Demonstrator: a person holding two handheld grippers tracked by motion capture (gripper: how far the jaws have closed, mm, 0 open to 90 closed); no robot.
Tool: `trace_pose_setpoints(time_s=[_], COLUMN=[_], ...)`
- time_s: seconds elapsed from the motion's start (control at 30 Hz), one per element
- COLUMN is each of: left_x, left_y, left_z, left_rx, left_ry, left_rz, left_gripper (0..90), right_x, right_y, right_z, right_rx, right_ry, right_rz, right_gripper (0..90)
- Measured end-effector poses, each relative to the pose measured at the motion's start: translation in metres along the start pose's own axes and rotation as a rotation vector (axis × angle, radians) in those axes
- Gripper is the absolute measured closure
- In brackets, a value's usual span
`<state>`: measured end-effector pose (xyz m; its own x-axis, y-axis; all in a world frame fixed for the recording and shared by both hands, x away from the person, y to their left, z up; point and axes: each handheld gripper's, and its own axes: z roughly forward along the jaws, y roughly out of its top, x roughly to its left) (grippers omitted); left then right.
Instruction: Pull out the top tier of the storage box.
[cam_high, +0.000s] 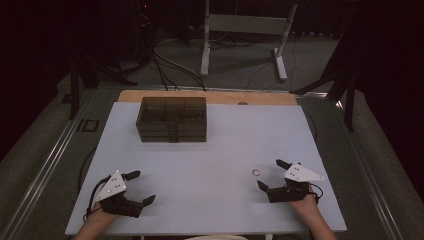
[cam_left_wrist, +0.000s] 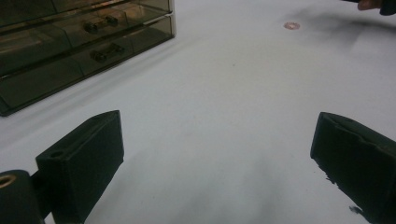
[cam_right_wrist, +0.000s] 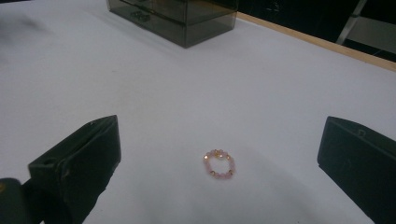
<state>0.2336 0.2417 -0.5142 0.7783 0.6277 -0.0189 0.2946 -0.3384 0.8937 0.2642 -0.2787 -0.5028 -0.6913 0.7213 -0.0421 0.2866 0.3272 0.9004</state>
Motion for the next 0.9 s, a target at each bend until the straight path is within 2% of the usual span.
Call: trace_pose_setpoints(time_s=[0.5,0.73,0.9], left_x=[-0.0014,-0.0057,-0.0097], left_y=[0.0011,0.0048,0.0089], left_z=[0.0017,0.0041,0.0076], left_rx=[0.002,0.003,0.015], left_ry=[-0.008,-0.039,-0.062], left_rz=[0.023,0.033,0.061], left_gripper=[4.3,4.3,4.3], right_x=[0.0057,0.0066,0.0078], right_y=[-0.0006,0.0003,0.0006], right_z=[-0.0028,-0.0046,-0.0048], right_rx=[0.000,-0.011,-0.014], right_ry=[0.008,0.011,0.004], right_rz=[-0.006,0.000,-0.014], right_gripper=[0.0,0.0,0.0])
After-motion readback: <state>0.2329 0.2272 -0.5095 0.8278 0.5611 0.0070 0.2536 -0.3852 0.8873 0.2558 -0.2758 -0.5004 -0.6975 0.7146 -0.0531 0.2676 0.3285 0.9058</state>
